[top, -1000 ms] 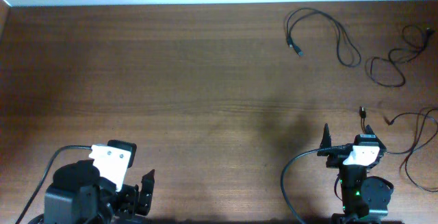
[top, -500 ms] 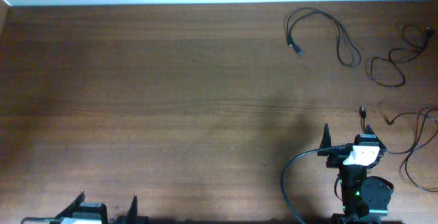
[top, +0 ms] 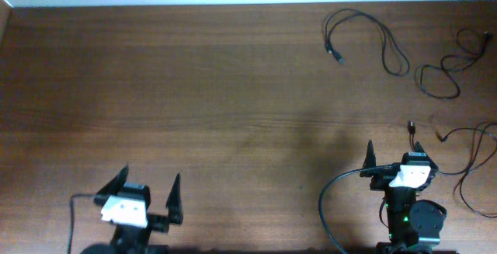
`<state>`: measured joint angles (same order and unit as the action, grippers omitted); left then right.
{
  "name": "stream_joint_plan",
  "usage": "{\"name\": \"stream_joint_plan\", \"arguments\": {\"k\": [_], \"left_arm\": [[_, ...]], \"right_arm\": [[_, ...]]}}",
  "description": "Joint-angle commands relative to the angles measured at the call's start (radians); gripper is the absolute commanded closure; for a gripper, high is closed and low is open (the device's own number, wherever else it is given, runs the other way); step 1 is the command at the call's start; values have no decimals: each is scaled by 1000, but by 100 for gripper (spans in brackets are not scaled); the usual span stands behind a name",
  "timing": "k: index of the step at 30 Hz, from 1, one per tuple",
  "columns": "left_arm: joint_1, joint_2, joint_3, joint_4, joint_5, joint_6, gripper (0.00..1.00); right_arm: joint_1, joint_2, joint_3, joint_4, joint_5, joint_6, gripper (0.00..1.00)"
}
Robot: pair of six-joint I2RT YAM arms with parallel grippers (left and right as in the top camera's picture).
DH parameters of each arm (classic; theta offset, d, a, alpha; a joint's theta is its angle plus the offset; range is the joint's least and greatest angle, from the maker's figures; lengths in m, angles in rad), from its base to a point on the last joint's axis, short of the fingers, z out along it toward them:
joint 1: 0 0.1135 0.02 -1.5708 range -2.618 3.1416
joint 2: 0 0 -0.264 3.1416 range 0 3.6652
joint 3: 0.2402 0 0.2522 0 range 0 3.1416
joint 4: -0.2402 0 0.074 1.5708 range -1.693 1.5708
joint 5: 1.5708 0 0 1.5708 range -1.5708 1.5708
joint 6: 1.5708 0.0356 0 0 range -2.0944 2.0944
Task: Untangle cables
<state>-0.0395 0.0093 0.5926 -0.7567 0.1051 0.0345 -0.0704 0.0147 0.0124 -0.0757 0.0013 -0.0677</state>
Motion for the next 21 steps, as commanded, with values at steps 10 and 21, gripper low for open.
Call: {"name": "stream_joint_plan", "arguments": {"k": [10,21], "left_arm": [[-19,-5,-579,674,-20,72,1],[-23,-3,-584,681,-42,72,1]], "right_arm": [[-3,-8,-7,-5,3,-3,2],[-3,-8,-7,-5,3,-3,2]]}}
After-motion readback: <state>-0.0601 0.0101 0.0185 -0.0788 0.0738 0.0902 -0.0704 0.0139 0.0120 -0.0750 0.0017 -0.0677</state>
